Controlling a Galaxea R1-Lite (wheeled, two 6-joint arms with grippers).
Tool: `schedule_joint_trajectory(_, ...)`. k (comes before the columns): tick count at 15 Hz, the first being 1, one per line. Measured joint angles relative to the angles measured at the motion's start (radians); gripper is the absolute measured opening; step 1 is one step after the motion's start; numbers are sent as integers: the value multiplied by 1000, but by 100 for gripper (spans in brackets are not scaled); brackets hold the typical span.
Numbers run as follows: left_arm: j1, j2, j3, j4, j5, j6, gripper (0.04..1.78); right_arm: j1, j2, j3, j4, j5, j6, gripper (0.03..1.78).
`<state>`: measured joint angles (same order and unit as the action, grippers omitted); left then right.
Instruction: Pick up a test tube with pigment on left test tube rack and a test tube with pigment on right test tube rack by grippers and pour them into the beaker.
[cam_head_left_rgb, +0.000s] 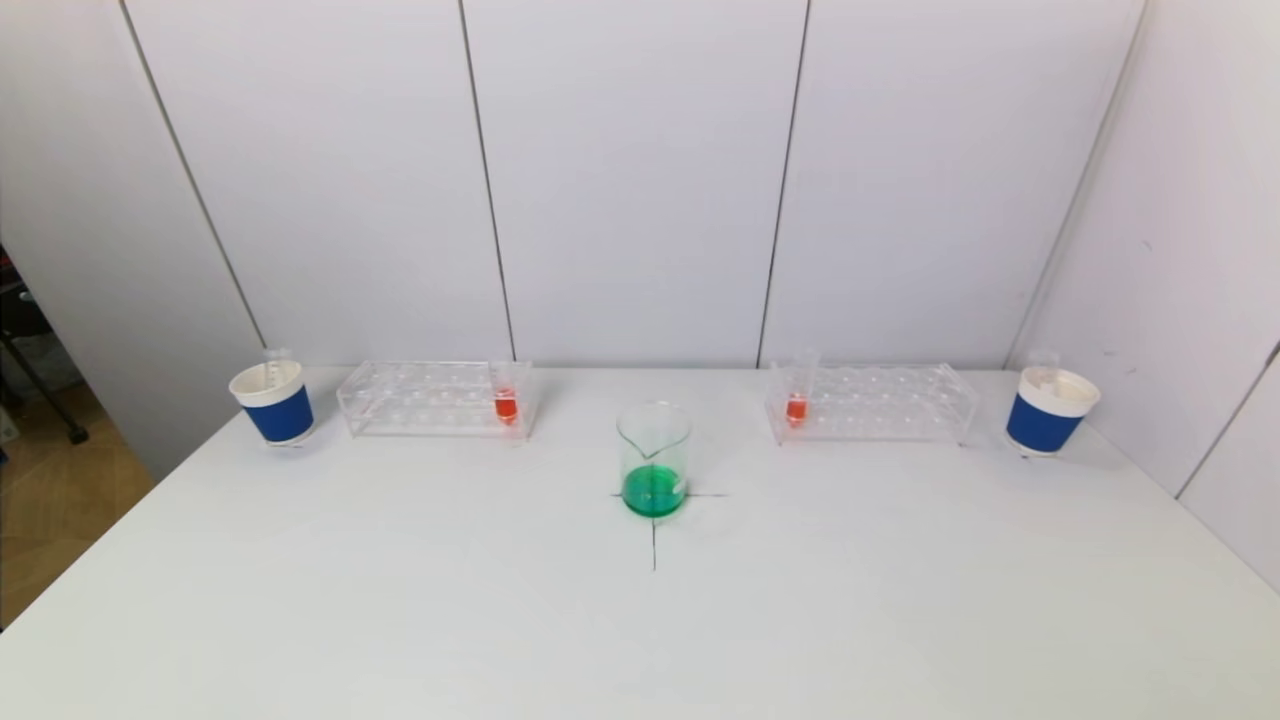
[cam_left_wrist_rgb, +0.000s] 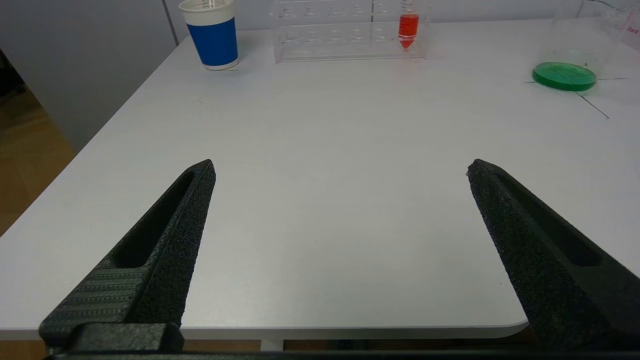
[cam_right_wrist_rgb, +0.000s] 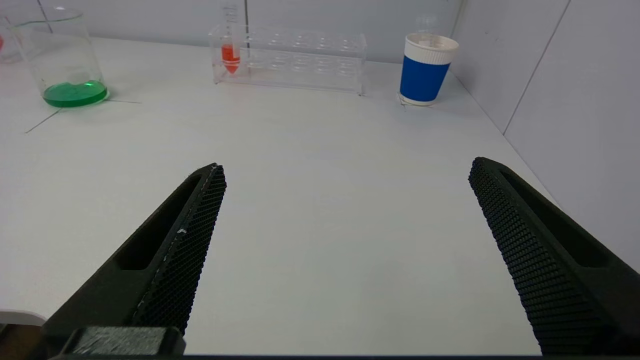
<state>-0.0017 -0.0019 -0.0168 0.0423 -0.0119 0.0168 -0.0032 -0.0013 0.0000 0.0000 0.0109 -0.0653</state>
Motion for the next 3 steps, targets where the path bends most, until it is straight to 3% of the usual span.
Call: schedule_joint_trajectory(3, 0, 0, 0, 0, 0, 0, 176, 0, 0, 0, 0, 0, 2, 177)
